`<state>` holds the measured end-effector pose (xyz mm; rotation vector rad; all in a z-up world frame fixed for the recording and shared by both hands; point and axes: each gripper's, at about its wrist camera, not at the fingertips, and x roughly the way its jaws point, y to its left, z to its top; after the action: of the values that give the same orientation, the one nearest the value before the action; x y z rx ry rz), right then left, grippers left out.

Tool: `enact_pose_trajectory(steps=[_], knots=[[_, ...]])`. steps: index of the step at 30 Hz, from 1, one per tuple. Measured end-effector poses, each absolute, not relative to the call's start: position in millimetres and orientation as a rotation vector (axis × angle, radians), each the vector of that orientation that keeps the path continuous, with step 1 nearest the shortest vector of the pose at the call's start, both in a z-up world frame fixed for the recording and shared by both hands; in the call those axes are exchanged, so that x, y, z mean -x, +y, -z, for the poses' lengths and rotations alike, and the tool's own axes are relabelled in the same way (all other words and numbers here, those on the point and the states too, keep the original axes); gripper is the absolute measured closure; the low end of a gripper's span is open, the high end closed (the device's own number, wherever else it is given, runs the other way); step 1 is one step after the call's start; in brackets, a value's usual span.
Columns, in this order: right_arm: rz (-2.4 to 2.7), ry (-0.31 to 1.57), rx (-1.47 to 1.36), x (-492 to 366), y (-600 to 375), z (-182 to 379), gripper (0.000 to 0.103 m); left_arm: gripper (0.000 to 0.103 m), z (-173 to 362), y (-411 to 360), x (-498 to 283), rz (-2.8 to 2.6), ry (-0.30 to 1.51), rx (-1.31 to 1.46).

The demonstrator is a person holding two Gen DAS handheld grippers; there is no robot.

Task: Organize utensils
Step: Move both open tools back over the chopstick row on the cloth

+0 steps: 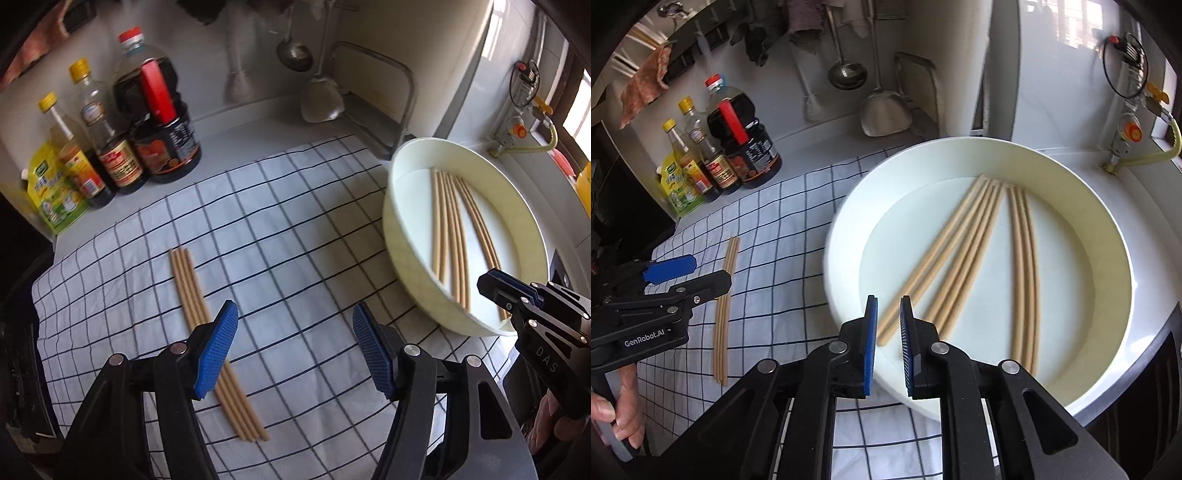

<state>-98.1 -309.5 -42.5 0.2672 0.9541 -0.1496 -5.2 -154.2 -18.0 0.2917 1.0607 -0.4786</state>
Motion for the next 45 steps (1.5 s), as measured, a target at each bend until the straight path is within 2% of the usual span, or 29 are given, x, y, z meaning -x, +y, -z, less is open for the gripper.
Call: enact_pose_trajectory(steps=[10,19,22,24,29,37,45], knots=[[0.012,0.995,-0.18,62.3,-228.6,45.3,0.081,0.038,27.6,-57.2,-7.6,0.324,1.086,-0.182],[-0.058,1.037,-0.138,38.5,-177.0,65.5,0.075,0.036,50.1,-4.9,-19.4,0.255,1.133,-0.11],[-0.065,1.055,-0.128,31.4,-164.6,76.4,0.067,0.036,60.8,6.4,-23.1,0.225,1.156,-0.104],[-0.071,1.065,-0.127,25.9,-157.0,84.8,0.066,0.035,67.1,12.6,-25.4,0.214,1.17,-0.094],[-0.079,1.101,-0.129,13.9,-141.4,104.2,0.062,0.023,77.6,25.7,-27.6,0.198,1.184,-0.085],[-0.045,1.11,-0.086,4.0,-127.2,117.7,0.052,0.016,89.2,39.5,-31.3,0.152,1.211,-0.076],[-0.004,1.139,-0.068,2.2,-129.3,129.8,0.051,0.015,92.4,38.6,-27.9,0.153,1.217,-0.075]])
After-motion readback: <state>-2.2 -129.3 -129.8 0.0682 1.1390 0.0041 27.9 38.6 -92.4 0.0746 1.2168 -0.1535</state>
